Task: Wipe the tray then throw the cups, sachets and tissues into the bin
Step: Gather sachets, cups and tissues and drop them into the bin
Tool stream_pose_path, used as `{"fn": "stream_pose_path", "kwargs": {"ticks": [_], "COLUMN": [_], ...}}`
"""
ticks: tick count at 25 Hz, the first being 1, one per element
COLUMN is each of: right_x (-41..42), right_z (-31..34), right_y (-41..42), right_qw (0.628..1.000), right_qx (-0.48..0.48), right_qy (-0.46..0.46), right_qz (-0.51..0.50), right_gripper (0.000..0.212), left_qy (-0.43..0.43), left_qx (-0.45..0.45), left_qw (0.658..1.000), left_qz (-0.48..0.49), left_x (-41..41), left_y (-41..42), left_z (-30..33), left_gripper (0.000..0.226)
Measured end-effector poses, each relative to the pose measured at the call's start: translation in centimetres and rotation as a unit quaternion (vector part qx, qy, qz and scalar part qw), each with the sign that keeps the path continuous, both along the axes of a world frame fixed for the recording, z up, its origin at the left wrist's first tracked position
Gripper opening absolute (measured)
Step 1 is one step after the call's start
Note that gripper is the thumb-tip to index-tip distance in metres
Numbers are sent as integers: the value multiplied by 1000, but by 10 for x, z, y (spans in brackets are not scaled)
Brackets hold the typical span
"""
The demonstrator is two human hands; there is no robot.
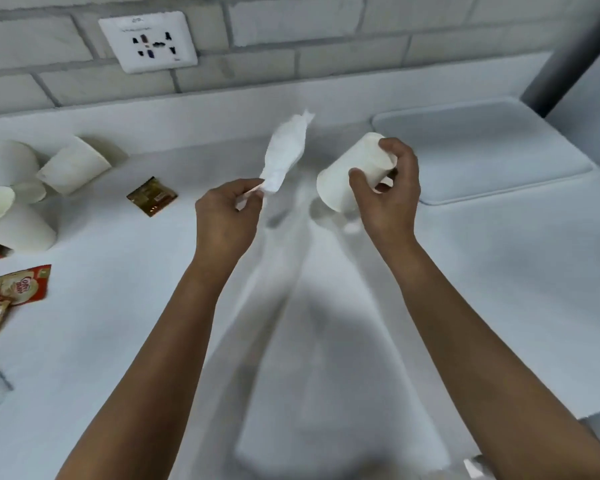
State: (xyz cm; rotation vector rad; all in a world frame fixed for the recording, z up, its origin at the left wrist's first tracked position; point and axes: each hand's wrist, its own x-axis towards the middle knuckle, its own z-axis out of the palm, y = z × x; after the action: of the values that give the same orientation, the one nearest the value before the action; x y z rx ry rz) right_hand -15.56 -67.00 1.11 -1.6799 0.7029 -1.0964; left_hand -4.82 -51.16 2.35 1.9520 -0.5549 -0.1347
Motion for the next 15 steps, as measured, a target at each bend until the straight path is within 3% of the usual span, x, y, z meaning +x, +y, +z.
{"fn": "stream_pose_path", "kwargs": {"ticks": [9,15], "right_x": [-244,-431], "right_z": [-9,-52], "right_y": [-72,-107], "right_qw": [979,938], "right_qx": [26,67], "right_qy": [-49,-73], "right_qz": [-196,-331], "right_gripper": [42,40], "left_qy": [77,138], "left_qx": [5,72], "left_qw": [979,926], "left_qz": [-190,-344], "left_x": [-203,-381], "left_y": [-122,-175], "left_z": [-2,-21], "left_gripper": [16,18]}}
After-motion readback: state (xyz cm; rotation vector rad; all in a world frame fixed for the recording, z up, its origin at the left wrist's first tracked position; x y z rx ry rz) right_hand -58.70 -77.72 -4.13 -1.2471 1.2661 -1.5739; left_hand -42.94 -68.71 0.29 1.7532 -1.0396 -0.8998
